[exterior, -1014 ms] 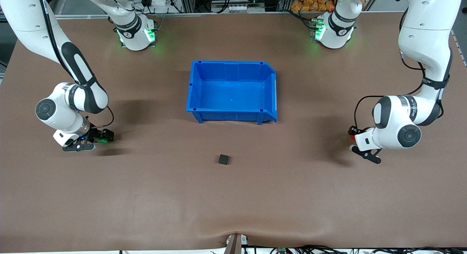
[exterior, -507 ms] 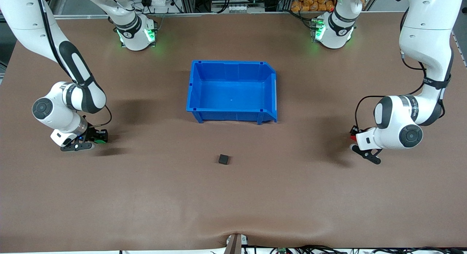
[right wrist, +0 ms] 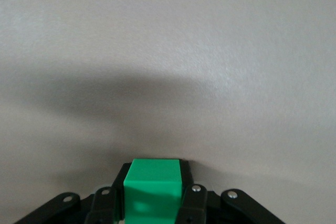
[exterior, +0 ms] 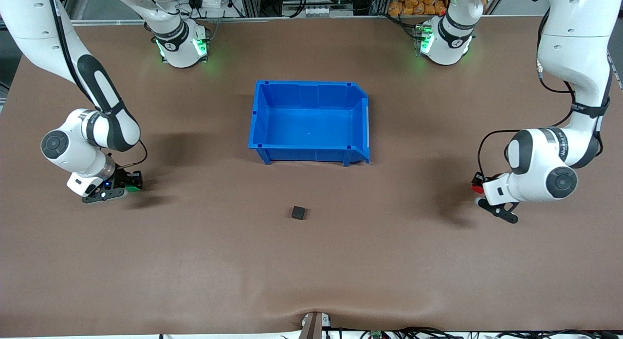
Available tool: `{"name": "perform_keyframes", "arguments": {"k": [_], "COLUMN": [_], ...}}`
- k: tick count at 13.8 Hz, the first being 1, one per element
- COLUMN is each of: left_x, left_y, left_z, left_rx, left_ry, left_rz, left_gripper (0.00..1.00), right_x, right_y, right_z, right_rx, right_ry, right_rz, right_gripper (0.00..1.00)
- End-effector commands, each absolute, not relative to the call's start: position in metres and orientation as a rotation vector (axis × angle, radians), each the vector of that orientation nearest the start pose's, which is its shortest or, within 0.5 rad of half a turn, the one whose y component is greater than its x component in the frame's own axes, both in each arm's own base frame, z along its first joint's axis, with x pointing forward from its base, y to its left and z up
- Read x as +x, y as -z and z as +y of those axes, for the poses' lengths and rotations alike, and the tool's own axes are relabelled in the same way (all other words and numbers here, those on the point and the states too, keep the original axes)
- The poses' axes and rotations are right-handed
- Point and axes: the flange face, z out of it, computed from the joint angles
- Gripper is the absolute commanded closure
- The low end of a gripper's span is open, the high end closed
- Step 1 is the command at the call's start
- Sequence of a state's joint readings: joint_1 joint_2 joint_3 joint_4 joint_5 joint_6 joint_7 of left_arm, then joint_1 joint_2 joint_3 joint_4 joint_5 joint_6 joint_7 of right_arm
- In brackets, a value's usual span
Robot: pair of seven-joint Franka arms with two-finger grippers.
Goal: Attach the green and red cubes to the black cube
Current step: 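Carry the green cube toward the black cube while the left gripper carries red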
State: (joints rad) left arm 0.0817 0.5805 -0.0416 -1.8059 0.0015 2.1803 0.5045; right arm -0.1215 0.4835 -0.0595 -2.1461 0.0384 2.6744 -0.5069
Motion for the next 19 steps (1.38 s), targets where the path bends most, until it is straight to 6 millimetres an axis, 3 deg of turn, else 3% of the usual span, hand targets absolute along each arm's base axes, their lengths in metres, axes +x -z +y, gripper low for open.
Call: {"name": "perform_keyframes", "arguments": {"k": [1,3,5,7,8,10,11,12,13,15,17,19], "left_x": [0.644,0.658,0.659,0.666,0.671,0.673,0.681,0.685,0.685,0.689,0.684,0.692], "left_y": [-0.203,-0.200,-0.201,-0.217,-0.223,-0.216,-0.226,-0.233,-0.238,-0.248,-0.250,-0.261], "left_z": [0.036,0.031,0.023,0.019,0.011,0.005,-0.013,-0.044,-0.068,-0.102,-0.138,-0.156], "left_rx": [-3.231,-3.281,-3.293,-3.295,-3.288,-3.274,-3.266,-3.255,-3.224,-3.127,-3.076,-3.053], "left_ry": [-0.258,-0.230,-0.283,-0.367,-0.359,-0.391,-0.380,-0.391,-0.416,-0.443,-0.470,-0.493], "left_rz": [0.581,0.423,0.239,-0.019,-0.066,-0.353,-0.529,-0.682,-0.847,-1.158,-1.247,-1.418], "left_gripper": [1.00,1.00,1.00,1.00,1.00,1.00,1.00,1.00,1.00,1.00,1.00,1.00], "right_x": [0.568,0.575,0.593,0.617,0.630,0.652,0.650,0.653,0.667,0.681,0.688,0.694], "right_y": [-0.196,-0.201,-0.216,-0.239,-0.256,-0.287,-0.274,-0.264,-0.276,-0.297,-0.302,-0.316], "right_z": [-0.108,-0.097,-0.071,-0.035,-0.016,0.022,0.048,0.074,0.100,0.108,0.113,0.126], "right_rx": [-3.080,-3.023,-2.947,-2.845,-2.801,-2.722,-2.659,-2.599,-2.560,-2.511,-2.492,-2.480], "right_ry": [0.106,0.128,0.196,0.243,0.266,0.278,0.297,0.349,0.408,0.430,0.437,0.447], "right_rz": [-0.727,-0.947,-1.155,-1.342,-1.404,-1.458,-1.356,-1.286,-1.382,-1.473,-1.516,-1.659], "right_gripper": [0.90,0.90,0.90,0.90,0.90,0.90,0.90,0.90,0.90,0.90,0.90,0.90]}}
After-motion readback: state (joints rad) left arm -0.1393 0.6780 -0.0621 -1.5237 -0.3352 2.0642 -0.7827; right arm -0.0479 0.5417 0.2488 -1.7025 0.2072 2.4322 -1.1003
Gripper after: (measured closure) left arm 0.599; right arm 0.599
